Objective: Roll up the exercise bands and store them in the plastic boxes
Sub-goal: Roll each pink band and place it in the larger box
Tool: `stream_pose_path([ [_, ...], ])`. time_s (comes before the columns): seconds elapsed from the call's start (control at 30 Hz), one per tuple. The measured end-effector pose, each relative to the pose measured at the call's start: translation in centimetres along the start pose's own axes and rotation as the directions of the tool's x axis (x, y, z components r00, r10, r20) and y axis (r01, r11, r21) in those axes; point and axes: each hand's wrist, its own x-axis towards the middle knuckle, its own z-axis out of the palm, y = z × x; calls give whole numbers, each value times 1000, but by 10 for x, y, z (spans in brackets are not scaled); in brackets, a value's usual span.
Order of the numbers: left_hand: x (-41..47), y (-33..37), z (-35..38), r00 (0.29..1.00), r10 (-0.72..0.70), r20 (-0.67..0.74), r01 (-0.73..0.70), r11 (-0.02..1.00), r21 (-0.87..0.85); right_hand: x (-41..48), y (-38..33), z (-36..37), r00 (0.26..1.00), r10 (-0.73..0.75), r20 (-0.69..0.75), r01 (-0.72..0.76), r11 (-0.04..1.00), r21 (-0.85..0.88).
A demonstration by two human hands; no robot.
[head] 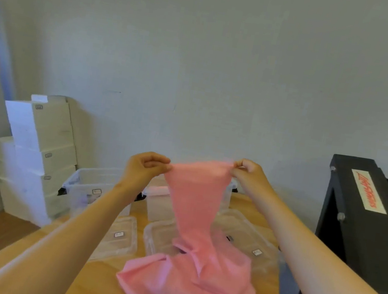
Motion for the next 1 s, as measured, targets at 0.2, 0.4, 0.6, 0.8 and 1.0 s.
stream_pose_path([
  [0.2, -96, -94, 6, 952, -238, 190, 234, 971, 45, -83, 102, 5, 965, 200, 169, -164, 965, -205],
  [0.4, -163, -123, 4, 927, -312, 210, 293, 949, 115, -146, 137, 5, 973, 140, 184, -74, 943, -323],
  [0.6, -190, -108, -5, 905, -271, 328, 233, 961, 151, -175, 142, -10, 966, 23, 259, 98, 891, -443],
  [0.8, -173, -113, -4, 931, -194, 310, 118, 961, 249, -164, 137, -13, 987, 26, 160, 55, 875, -481],
  [1.0, -104, -130, 28, 951, -146, 273, 60, 952, 300, -95, 148, 17, 989, -74, 129, 134, 822, -553],
])
